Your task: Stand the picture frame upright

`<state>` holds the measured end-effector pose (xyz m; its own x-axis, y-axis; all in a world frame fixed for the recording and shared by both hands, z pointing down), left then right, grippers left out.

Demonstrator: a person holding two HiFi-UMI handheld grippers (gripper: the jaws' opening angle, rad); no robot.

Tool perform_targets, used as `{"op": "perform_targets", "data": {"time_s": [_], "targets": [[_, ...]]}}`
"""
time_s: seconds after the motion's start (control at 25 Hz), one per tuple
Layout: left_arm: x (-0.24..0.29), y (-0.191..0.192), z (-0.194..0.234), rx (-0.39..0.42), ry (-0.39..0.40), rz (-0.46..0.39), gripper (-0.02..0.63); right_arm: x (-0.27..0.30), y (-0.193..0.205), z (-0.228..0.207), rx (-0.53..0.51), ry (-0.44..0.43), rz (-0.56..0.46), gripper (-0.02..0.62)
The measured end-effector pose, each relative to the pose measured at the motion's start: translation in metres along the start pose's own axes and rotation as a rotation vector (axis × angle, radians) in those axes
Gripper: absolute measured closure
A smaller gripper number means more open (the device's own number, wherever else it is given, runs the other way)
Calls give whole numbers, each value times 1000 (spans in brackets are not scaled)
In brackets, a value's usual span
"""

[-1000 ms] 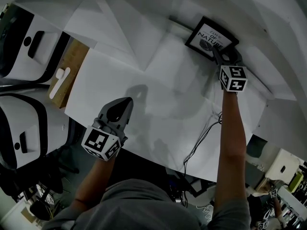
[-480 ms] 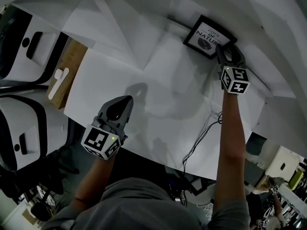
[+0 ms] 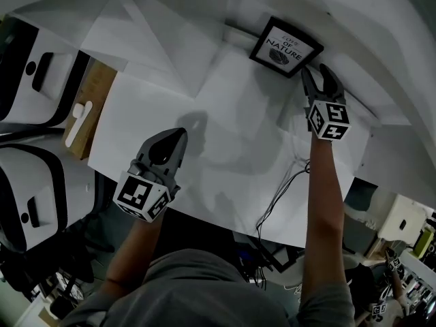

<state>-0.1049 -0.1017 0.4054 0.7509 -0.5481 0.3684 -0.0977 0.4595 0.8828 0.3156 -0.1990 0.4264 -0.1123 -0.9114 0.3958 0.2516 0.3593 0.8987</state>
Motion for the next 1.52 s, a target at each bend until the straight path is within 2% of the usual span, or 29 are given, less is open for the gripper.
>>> {"op": "perform_targets", "data": {"time_s": [0.16,0.4,0.52,0.8,1.08,1.52], "targets": [[4,-6,-6,11,19,-11,598,-7,-3,10,11,-22,5,372],[2,-13,-10,20,35,-31,598,-25,-5,23,43,-5,-3,518],[1,-17,-11,27,44,-43,598,-35,-7,29,48,-8,-9,555],[-7,-28,-10,41,54,-74,598,-70,-22,38,93,-9,-55,565],[-17,-33,-16,67,77,-79,598,-129,-38,48,108,0,-94,568],[-23,-60,-18,120,94,-129,598,-201,-61,71,142,14,-139,568]]}}
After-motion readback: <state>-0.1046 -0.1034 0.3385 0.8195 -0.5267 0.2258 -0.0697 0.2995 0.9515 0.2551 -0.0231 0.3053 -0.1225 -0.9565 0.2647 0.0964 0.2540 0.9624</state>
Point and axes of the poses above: the fingertips, and each gripper's own axes: x forward along the fingers, z to its left, y out of its underside, the point moved 9 cm from there along -x, backward along the fingers, and after that the axes turned 4 degrees about z, right-handed, at the moved point
